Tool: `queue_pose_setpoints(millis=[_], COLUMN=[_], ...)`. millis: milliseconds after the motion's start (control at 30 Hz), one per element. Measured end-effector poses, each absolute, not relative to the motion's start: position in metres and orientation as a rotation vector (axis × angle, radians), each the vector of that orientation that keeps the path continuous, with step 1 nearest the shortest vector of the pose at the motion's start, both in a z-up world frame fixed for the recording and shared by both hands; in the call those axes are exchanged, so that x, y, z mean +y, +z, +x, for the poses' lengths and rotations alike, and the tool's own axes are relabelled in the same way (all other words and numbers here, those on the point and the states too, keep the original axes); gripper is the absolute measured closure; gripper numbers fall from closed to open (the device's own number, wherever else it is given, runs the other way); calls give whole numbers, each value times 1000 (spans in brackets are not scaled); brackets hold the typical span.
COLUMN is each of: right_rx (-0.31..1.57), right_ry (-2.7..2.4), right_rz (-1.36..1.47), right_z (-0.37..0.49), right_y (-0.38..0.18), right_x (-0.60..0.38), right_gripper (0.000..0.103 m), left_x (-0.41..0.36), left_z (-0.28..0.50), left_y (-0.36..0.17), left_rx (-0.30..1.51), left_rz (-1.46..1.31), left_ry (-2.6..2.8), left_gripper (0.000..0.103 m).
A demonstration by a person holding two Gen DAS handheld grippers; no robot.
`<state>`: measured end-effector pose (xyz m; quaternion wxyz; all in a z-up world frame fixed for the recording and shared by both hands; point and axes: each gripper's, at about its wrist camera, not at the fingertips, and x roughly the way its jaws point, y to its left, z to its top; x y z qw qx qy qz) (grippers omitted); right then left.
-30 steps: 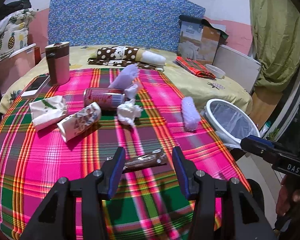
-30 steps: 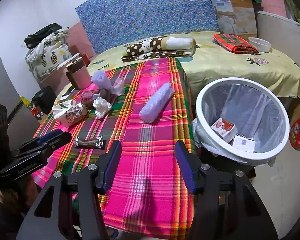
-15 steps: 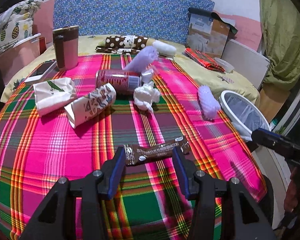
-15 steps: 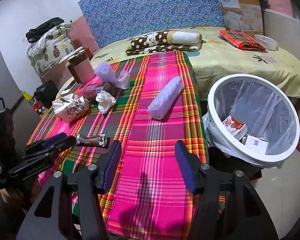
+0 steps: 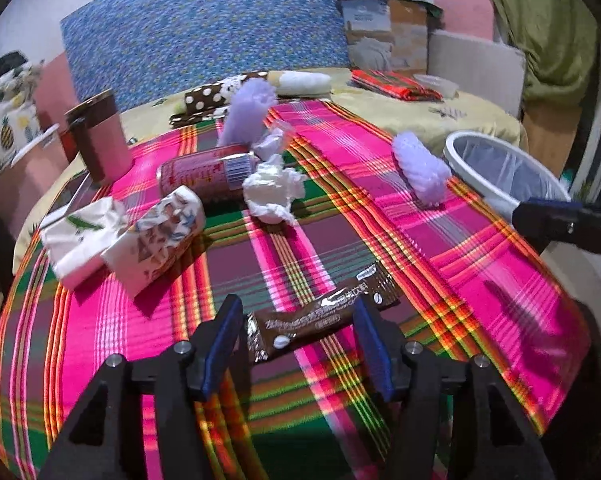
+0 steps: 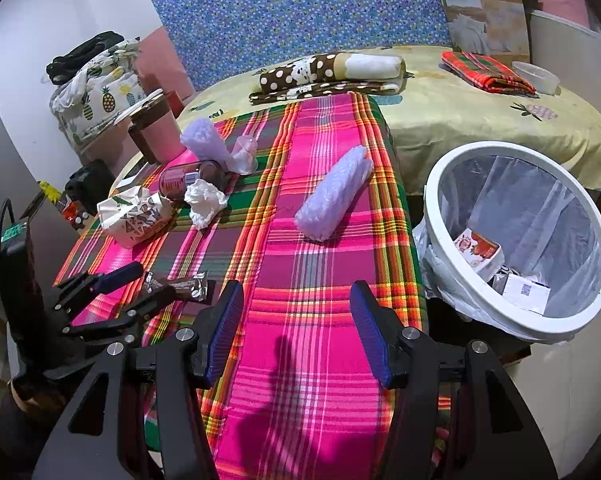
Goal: Collect trash
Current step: 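Grasp the brown chocolate bar wrapper with the left tool while the right tool grasps the foam net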
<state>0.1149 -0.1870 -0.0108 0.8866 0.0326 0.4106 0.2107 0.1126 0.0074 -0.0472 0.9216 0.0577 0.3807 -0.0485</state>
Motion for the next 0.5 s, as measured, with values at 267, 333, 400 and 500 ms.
queue_pose_setpoints(millis=[267,333,400,500], right_rx=[865,870,878,880], right_ry=[420,409,400,388], right_rz=[75,82,92,98], right_z=[128,134,139,147], right_y=[-15,-17,-20,-22], right_x=[-188,-188,-187,-184], right_gripper=[46,46,46,46], left_x=[12,13,15,17], left_z=[136,138,137,137], left_y=[-53,-52,-51,-52], left_rx=[844,847,848,846], left_rz=[36,14,-11,-47], left_ry=[-14,-13,-24,-23], left_gripper=[60,66,71,73])
